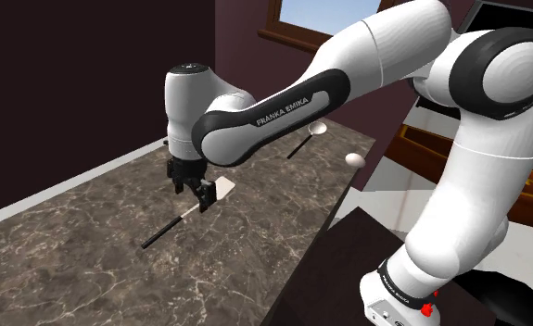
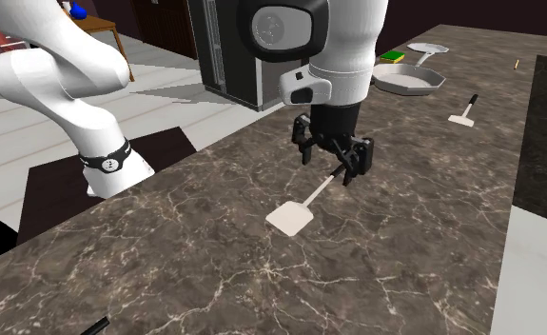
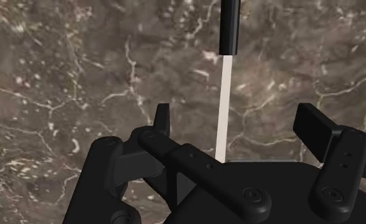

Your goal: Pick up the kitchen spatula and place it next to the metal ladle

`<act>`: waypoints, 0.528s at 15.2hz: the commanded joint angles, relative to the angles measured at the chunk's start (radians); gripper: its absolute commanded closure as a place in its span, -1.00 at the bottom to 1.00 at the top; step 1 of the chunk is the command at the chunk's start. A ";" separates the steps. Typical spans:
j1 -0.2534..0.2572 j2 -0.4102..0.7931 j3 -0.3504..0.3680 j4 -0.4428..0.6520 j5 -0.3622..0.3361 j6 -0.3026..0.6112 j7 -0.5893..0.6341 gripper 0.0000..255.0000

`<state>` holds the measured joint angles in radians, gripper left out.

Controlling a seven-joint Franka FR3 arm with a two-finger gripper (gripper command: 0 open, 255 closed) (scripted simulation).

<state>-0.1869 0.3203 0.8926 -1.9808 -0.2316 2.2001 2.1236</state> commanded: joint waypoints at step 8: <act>0.024 0.043 -0.027 -0.019 -0.043 0.049 0.029 -1.00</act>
<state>-0.1630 0.3625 0.8663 -1.9995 -0.2742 2.2483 2.1519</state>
